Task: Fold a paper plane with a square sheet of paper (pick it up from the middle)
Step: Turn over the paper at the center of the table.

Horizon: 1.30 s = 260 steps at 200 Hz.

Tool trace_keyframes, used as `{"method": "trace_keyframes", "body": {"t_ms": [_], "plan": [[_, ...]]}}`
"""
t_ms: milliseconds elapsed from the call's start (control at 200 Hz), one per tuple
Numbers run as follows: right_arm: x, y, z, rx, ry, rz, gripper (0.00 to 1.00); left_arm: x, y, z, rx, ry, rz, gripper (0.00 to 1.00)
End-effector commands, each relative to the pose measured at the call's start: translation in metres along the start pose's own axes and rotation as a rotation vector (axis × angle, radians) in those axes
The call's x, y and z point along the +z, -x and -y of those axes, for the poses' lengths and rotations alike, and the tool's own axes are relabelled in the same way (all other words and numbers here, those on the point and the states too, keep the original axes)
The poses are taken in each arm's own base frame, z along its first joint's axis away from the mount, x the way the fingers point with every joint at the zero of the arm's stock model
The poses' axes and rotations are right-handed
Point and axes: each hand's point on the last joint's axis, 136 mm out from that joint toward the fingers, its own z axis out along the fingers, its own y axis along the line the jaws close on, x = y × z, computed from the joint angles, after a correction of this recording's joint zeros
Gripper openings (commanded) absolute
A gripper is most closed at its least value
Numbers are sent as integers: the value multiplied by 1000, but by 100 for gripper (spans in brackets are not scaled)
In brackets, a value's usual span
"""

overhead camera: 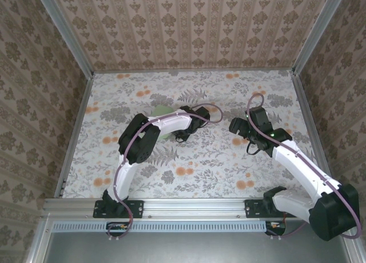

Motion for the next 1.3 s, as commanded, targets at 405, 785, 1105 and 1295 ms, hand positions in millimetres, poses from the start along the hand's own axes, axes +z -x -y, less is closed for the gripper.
{"method": "trace_keyframes", "body": {"t_ms": [405,785,1105,1295], "plan": [[6,8,7,62,-45,-20,93,-47,28,46,-197,-644,107,39],[36,-5,-41,52,142,-154,88,-56,31,45,-297,-885,126,53],[82,-39,-137,80,348,-320,51,-39,21,34,-355,-868,95,26],[107,-63,-184,84,404,-414,28,-37,18,30,-369,-862,92,19]]}}
